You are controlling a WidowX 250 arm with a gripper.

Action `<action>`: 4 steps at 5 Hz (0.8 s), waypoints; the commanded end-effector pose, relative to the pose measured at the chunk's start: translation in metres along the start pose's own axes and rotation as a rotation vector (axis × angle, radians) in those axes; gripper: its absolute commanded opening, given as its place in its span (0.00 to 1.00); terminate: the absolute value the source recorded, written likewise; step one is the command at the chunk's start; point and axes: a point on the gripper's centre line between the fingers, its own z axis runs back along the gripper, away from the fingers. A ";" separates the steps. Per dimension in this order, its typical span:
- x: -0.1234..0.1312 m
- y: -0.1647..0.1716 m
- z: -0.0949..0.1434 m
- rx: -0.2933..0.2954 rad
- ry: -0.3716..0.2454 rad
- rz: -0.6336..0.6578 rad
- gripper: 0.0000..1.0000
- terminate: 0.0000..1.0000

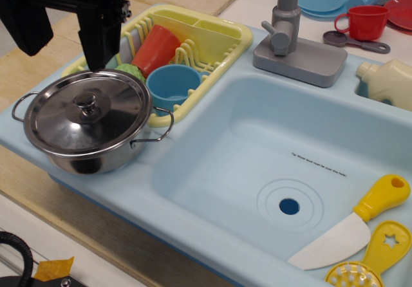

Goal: Take lid off pot or pan

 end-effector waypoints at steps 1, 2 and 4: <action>0.000 0.000 0.000 0.000 0.000 0.000 1.00 0.00; -0.002 0.001 -0.002 -0.010 0.003 0.004 1.00 0.00; -0.006 0.004 -0.016 -0.031 0.007 0.016 1.00 0.00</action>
